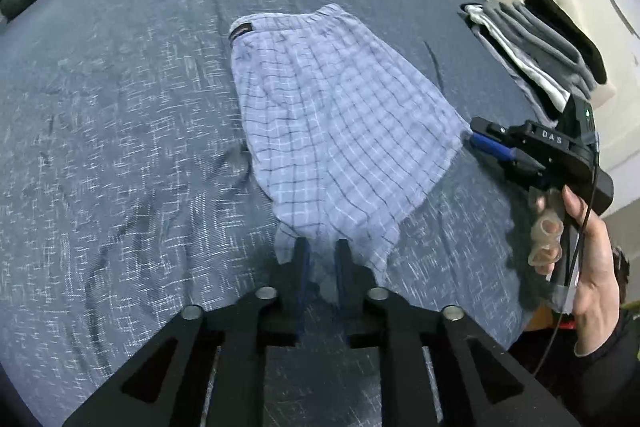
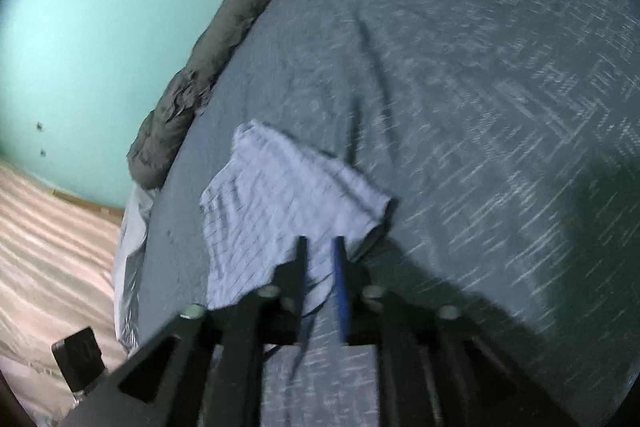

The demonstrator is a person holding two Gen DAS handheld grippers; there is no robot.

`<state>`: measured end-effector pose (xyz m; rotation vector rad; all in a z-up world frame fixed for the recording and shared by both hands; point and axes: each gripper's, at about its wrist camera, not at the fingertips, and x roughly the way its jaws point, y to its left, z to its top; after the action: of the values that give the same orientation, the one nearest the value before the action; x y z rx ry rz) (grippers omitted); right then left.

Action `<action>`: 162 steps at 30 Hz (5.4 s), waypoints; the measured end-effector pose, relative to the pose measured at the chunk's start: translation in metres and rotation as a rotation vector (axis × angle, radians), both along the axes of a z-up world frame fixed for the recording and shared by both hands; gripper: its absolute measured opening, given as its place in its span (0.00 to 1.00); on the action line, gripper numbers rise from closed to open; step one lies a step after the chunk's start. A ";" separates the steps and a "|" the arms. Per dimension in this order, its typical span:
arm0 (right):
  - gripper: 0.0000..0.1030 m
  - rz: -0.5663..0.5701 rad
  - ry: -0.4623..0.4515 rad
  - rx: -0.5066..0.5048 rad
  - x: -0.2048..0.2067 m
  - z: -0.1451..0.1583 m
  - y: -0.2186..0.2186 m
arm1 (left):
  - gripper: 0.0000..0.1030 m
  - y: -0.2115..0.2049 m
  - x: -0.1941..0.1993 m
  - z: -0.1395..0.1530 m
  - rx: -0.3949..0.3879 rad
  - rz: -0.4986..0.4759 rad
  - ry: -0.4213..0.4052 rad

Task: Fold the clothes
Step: 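Grasp the waistband with the left gripper while the right gripper grasps the leg hem, then lift the plaid shorts with both grippers and carry them toward the clothes stack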

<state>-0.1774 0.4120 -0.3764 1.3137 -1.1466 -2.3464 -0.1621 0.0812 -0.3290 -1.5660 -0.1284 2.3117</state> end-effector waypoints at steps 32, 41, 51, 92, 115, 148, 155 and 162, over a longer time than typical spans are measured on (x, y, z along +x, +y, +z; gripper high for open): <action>0.10 -0.006 0.017 0.172 -0.021 0.004 0.018 | 0.35 -0.048 -0.141 -0.019 0.108 0.209 0.053; 0.31 0.207 0.111 0.155 -0.079 0.037 -0.015 | 0.36 -0.049 -0.187 -0.039 0.222 0.216 0.016; 0.57 0.481 0.102 0.288 -0.194 0.039 -0.089 | 0.36 -0.040 -0.199 -0.052 0.275 0.219 -0.003; 0.07 0.382 0.611 0.390 -0.088 0.300 0.027 | 0.15 0.147 -0.104 0.277 0.268 -0.118 0.445; 0.07 0.089 0.560 0.596 0.004 0.393 0.281 | 0.15 0.417 -0.086 0.348 0.340 -0.446 0.448; 0.06 0.078 0.392 0.727 -0.130 0.355 0.369 | 0.15 0.522 -0.266 0.299 0.248 -0.363 0.319; 0.07 0.102 0.312 0.751 -0.175 0.325 0.375 | 0.15 0.532 -0.305 0.248 0.231 -0.335 0.231; 0.07 0.125 0.222 0.768 -0.213 0.288 0.375 | 0.18 0.531 -0.326 0.200 0.233 -0.296 0.154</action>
<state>-0.3904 0.7869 -0.0886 1.2040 -0.0668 -2.8498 -0.4882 0.6117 -0.1285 -1.2012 -0.1138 2.0909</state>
